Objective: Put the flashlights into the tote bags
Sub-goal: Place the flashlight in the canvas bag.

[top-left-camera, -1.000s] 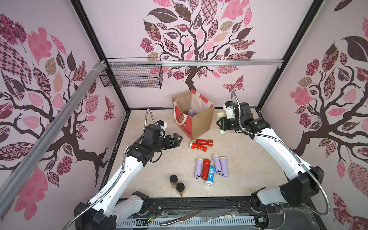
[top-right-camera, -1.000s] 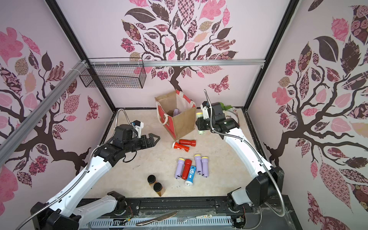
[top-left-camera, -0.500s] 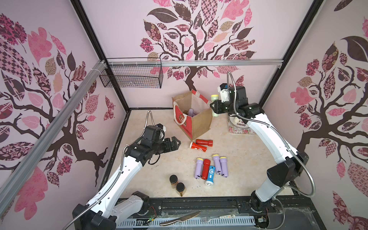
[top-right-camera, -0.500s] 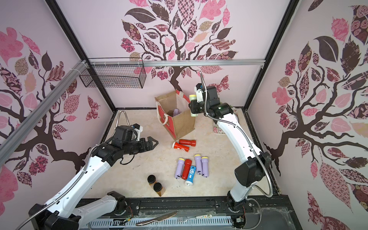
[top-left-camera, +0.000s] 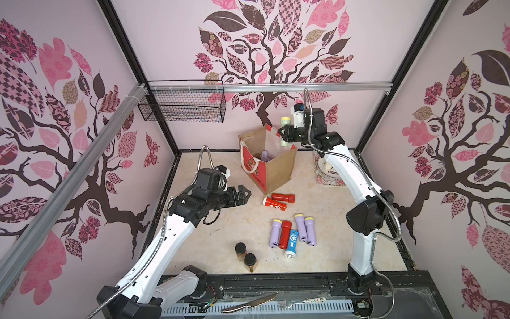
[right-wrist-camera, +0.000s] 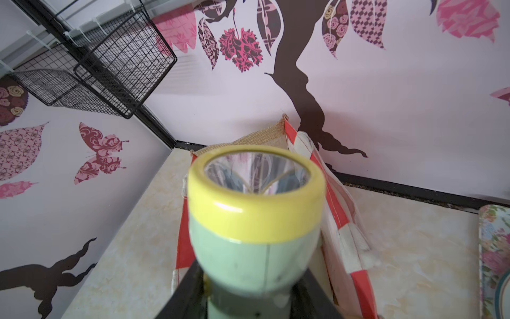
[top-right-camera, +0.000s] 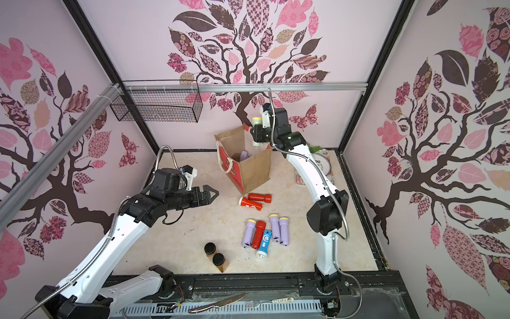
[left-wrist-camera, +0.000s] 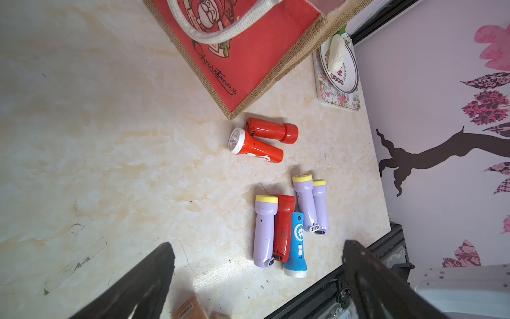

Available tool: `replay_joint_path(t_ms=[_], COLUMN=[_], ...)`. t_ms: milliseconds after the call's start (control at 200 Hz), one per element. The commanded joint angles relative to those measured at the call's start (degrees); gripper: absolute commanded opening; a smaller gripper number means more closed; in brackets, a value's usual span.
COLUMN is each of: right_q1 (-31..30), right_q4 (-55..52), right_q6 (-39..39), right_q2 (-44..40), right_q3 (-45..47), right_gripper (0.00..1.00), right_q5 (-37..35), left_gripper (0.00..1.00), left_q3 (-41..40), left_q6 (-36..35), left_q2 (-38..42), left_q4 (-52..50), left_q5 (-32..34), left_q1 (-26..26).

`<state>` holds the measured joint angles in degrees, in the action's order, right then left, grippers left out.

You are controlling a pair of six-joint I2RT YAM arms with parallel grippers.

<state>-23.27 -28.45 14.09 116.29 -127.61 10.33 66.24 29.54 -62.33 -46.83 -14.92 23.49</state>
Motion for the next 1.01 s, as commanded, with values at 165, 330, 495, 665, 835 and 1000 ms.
replay_joint_path(t_ms=[165,330,495,665,835,1000], right_q1=[-0.76,-1.25,-2.13,-2.31,-2.38,-2.45], right_q4=[2.6,2.51,5.89,4.79,4.1,3.66], right_q6=[5.23,6.73,6.76,6.81,6.02,5.52], right_q2=[9.0,13.23,14.87,18.38,20.09,20.56], right_q3=[-8.74,-11.86,-10.36,-12.35,-12.37,-12.4], right_gripper=[0.0,0.0,0.0,0.0,0.0,0.01], right_q5=[-0.1,-1.66,-3.85,-5.33,-6.71,-7.21], left_gripper=[0.98,0.98,0.98,0.98,0.98,0.98], left_q3=[6.67,6.18,5.81,5.57,6.25,5.77], left_q6=[-1.81,-1.34,-1.59,-2.12,-2.73,-2.39], left_q2=[-1.54,-1.3,-1.13,-1.05,-1.43,-1.06], left_q4=[-1.95,-1.34,-1.16,-0.81,-0.86,-0.36], left_q5=[-1.2,-1.21,-0.72,-0.29,-0.08,0.15], left_q1=[-0.28,-0.28,-0.37,-0.37,-0.37,-0.37])
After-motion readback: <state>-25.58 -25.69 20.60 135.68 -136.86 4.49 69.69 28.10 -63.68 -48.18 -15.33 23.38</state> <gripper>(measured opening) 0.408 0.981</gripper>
